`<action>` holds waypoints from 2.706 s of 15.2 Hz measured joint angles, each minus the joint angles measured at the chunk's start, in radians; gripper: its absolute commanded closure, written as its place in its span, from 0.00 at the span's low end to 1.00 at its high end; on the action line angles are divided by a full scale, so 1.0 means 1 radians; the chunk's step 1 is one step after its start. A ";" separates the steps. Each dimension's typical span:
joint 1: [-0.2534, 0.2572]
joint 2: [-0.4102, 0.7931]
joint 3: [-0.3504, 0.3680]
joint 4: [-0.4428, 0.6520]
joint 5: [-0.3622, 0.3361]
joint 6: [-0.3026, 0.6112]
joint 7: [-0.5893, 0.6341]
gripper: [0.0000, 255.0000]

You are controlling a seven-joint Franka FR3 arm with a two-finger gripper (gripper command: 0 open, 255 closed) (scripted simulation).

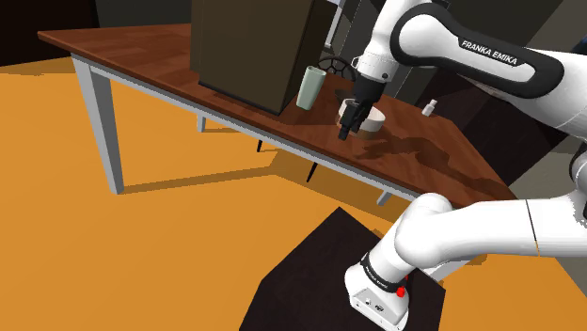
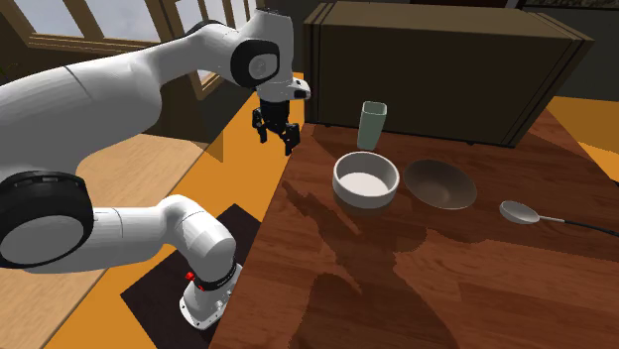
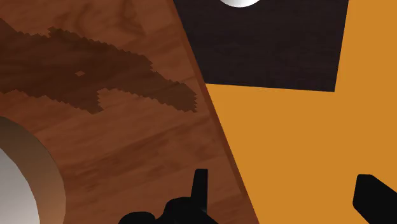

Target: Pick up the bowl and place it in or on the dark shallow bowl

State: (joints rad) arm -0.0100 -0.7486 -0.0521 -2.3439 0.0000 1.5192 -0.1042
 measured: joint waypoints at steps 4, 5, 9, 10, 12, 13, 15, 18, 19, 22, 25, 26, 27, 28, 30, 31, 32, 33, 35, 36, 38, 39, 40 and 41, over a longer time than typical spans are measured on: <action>-0.015 0.033 -0.042 0.023 -0.036 0.014 -0.051 0.00; -0.020 0.045 -0.056 0.035 -0.048 0.015 -0.068 0.00; -0.042 0.124 -0.134 0.110 -0.104 0.033 -0.165 0.00; -0.046 0.136 -0.149 0.116 -0.115 0.042 -0.184 0.00; -0.054 0.182 -0.185 0.165 -0.134 0.046 -0.230 0.00; -0.057 0.205 -0.202 0.180 -0.142 0.058 -0.251 0.00; -0.064 0.255 -0.239 0.230 -0.156 0.067 -0.299 0.00; -0.069 0.294 -0.268 0.252 -0.164 0.091 -0.335 0.00; -0.069 0.297 -0.271 0.243 -0.165 0.104 -0.337 0.00; -0.070 0.298 -0.275 0.205 -0.168 0.142 -0.335 0.00; -0.073 0.290 -0.277 0.171 -0.172 0.169 -0.334 0.00; -0.073 0.289 -0.277 0.167 -0.172 0.173 -0.333 0.00; -0.073 0.289 -0.278 0.165 -0.173 0.175 -0.334 0.00; -0.073 0.289 -0.278 0.164 -0.173 0.175 -0.334 0.00; -0.073 0.289 -0.278 0.163 -0.173 0.176 -0.334 0.00; -0.073 0.289 -0.278 0.163 -0.173 0.176 -0.334 1.00; -0.073 0.289 -0.278 0.163 -0.173 0.176 -0.334 1.00; -0.073 0.289 -0.278 0.163 -0.173 0.176 -0.334 1.00; -0.073 0.289 -0.278 0.164 -0.173 0.176 -0.334 1.00; -0.073 0.289 -0.278 0.164 -0.173 0.176 -0.334 1.00; -0.073 0.289 -0.278 0.164 -0.173 0.176 -0.334 1.00; -0.073 0.289 -0.278 0.164 -0.173 0.176 -0.334 1.00; -0.073 0.289 -0.278 0.164 -0.173 0.176 -0.334 1.00; -0.073 0.289 -0.278 0.164 -0.173 0.176 -0.334 1.00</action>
State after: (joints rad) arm -0.0829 -0.4594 -0.3297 -2.1799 -0.1726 1.6955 -0.4385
